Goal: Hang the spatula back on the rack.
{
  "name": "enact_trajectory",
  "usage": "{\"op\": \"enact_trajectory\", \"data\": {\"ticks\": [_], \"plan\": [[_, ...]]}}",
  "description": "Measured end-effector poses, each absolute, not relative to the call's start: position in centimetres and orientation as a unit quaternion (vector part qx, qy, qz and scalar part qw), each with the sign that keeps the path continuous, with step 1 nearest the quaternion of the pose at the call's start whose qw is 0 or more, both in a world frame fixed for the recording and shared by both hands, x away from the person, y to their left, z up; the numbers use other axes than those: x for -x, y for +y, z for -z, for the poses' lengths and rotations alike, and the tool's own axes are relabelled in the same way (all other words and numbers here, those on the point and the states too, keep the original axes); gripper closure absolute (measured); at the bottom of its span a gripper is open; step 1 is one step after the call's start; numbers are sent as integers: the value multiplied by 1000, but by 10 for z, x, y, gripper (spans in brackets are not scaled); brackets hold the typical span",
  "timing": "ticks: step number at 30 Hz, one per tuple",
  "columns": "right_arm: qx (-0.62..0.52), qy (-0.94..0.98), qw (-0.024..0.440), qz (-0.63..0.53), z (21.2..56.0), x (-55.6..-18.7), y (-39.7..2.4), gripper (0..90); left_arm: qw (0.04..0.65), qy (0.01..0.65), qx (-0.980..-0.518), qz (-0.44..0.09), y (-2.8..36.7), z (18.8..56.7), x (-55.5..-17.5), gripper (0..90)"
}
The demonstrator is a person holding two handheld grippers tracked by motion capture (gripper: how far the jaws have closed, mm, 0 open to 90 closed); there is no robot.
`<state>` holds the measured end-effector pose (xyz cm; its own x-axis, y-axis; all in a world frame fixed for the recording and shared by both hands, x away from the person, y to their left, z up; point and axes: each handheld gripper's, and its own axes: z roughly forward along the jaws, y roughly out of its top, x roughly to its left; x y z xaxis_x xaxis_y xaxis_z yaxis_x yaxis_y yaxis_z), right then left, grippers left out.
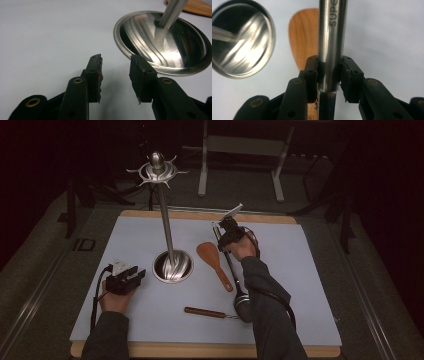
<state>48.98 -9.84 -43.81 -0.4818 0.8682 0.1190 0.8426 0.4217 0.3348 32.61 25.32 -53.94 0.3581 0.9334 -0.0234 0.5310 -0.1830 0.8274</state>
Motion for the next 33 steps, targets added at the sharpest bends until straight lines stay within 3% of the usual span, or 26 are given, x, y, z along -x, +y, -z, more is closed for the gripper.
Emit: {"op": "enact_trajectory", "data": {"ticks": [18, 33], "plan": [[-413, 872, 74, -250, 397, -463, -80, 693, 395, 506, -722, -258, 254, 539, -326, 621], [-335, 874, 83, -342, 376, -442, -90, 692, 399, 508, -719, -256, 255, 539, -326, 620]]}}
